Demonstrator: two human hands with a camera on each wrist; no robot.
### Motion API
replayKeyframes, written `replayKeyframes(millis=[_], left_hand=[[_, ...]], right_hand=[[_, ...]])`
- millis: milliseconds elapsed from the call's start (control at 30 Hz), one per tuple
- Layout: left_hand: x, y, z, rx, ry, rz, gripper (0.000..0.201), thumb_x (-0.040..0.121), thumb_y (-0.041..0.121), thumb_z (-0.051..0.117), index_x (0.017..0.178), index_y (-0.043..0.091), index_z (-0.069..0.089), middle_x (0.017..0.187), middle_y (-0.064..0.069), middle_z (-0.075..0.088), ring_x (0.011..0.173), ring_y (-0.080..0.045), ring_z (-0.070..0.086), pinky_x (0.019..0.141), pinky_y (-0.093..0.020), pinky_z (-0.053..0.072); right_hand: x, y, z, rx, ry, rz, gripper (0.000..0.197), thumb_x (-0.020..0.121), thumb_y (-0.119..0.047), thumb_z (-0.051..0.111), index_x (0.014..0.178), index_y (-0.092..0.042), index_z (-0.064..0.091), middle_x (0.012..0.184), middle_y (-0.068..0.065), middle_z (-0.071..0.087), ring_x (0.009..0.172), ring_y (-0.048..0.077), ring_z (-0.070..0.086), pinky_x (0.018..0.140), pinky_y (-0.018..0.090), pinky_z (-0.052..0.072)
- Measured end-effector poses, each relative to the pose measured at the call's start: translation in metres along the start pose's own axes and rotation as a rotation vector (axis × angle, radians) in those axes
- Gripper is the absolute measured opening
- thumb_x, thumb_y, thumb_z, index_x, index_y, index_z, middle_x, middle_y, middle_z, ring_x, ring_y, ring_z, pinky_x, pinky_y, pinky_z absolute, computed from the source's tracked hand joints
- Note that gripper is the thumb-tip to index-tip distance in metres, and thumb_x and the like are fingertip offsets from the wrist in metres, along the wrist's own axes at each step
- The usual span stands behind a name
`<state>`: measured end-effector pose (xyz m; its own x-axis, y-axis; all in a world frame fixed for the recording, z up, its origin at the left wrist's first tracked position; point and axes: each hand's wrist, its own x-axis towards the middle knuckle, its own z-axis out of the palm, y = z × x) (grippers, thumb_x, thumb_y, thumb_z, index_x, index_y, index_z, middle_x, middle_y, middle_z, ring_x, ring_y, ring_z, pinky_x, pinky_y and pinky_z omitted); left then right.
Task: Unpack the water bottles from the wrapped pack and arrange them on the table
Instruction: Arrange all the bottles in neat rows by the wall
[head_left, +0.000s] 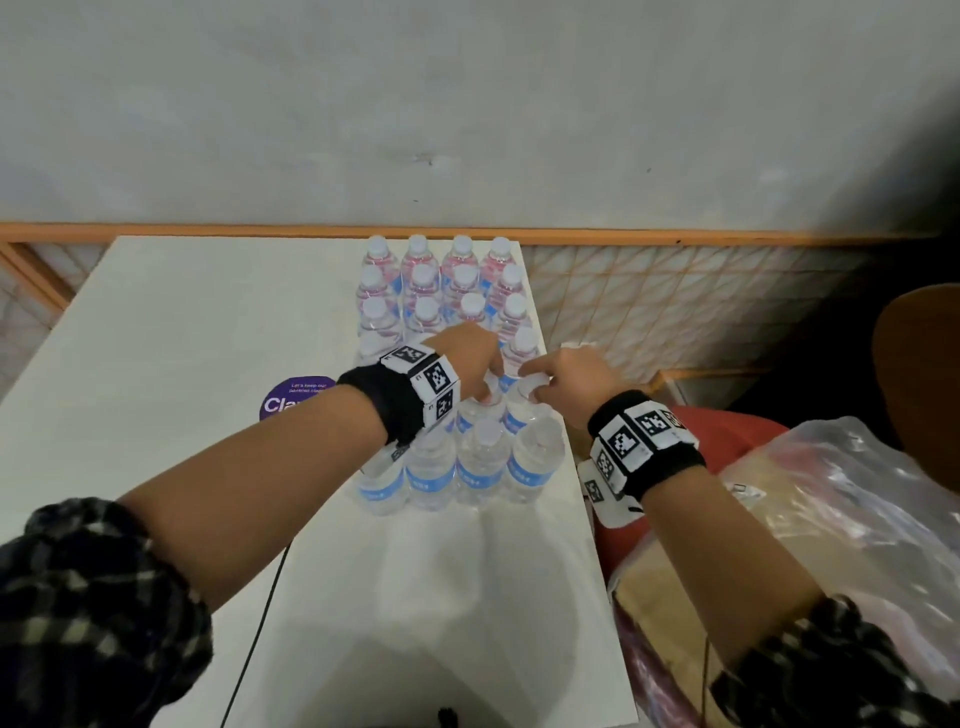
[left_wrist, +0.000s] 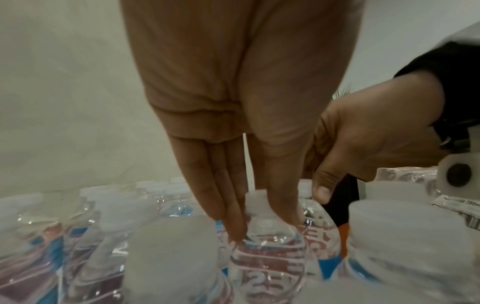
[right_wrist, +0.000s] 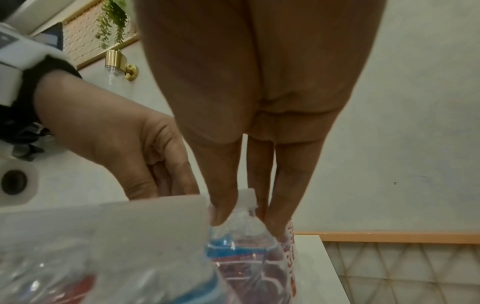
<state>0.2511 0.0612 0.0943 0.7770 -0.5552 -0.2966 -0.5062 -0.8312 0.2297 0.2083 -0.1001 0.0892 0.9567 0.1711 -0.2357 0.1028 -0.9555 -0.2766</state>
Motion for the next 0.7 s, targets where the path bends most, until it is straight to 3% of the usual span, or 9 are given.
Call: replayKeyframes(millis=[233,367,500,700], left_hand=[[-0.005,-0.002,-0.001,-0.013,-0.006,0.010,0.041,0.085,0.021,0.067,0.125,0.016,0.062,0.121,-0.008,0.064,0.107,-0.024,0.060,0.077,-0.025,0.041],[-0.023,-0.020,-0.011,-0.041,0.018,-0.062,0.060,0.082,0.029,0.071,0.137,0.021,0.048,0.132,-0.003,0.057,0.117,-0.022,0.055,0.092,-0.032,0.044],[-0.049,-0.053,-0.022,0.012,-0.008,-0.182,0.059,0.081,0.033,0.072,0.135,0.025,0.049,0.128,0.000,0.058,0.114,-0.021,0.056,0.097,-0.036,0.047],[-0.069,-0.078,-0.013,0.078,-0.078,-0.256,0.049,0.083,0.031,0.070,0.130,0.027,0.055,0.129,0.001,0.056,0.115,-0.021,0.055,0.094,-0.033,0.047]], right_hand=[[0.001,0.001,0.006,0.033,0.013,0.034,0.039,0.088,-0.018,0.062,0.127,-0.019,0.060,0.127,0.011,0.061,0.119,0.027,0.054,0.096,0.029,0.040],[-0.005,-0.008,0.001,0.060,0.030,0.015,0.048,0.089,-0.021,0.062,0.136,-0.020,0.050,0.138,0.007,0.053,0.129,0.025,0.046,0.105,0.032,0.036],[-0.002,-0.039,-0.003,0.057,0.084,-0.106,0.046,0.091,-0.022,0.056,0.137,-0.020,0.048,0.139,0.007,0.052,0.129,0.026,0.046,0.105,0.040,0.039],[0.012,-0.093,0.011,-0.156,-0.041,-0.127,0.046,0.094,-0.021,0.050,0.139,-0.027,0.044,0.133,0.009,0.055,0.128,0.029,0.043,0.105,0.047,0.034]])
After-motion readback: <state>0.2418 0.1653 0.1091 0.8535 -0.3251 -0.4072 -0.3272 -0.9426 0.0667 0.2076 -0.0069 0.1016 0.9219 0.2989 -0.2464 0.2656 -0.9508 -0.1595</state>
